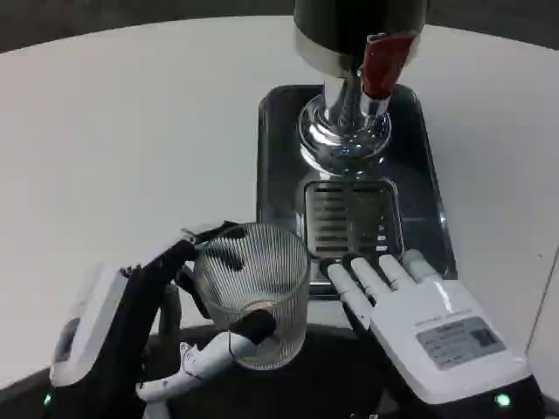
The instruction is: Grasp the cup under the faucet to collect the drink, then remove the cup.
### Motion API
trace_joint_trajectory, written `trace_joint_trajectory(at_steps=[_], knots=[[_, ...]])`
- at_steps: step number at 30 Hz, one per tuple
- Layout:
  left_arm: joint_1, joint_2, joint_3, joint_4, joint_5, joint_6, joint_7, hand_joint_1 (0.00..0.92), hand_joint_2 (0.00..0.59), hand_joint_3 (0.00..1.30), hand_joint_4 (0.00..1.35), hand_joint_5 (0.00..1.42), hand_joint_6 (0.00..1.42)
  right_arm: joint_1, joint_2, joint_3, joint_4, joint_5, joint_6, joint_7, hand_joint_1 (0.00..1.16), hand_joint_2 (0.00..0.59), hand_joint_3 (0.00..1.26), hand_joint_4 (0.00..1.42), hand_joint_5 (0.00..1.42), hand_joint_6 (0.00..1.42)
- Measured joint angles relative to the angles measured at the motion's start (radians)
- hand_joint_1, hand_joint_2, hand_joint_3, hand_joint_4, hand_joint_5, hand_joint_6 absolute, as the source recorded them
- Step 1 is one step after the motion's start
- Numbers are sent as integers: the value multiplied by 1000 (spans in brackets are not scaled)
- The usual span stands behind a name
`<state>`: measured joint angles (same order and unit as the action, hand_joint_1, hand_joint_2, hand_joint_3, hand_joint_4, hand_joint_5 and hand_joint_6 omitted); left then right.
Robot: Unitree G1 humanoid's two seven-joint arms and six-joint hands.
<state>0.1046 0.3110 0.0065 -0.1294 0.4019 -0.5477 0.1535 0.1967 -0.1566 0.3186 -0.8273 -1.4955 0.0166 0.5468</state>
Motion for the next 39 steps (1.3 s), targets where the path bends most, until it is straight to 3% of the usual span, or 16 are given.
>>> trace_joint_trajectory(at_steps=[16,25,32,39], knots=[[0,-3,0,-1,0,0,0,312,420,866,1038,847,1262,4,1,-6,0,6,0,5,693,271,0,0,0,0],[-6,-13,-2,-1,0,0,-1,312,420,866,1038,847,1272,6,11,-32,-1,8,0,17,693,271,0,0,0,0],[-51,-25,-15,15,2,-1,0,312,420,866,1038,847,1280,36,32,-53,-26,7,4,32,693,271,0,0,0,0],[-164,-42,-33,120,42,-8,8,312,420,866,1038,847,1282,110,62,-78,-87,-7,4,36,693,271,0,0,0,0]])
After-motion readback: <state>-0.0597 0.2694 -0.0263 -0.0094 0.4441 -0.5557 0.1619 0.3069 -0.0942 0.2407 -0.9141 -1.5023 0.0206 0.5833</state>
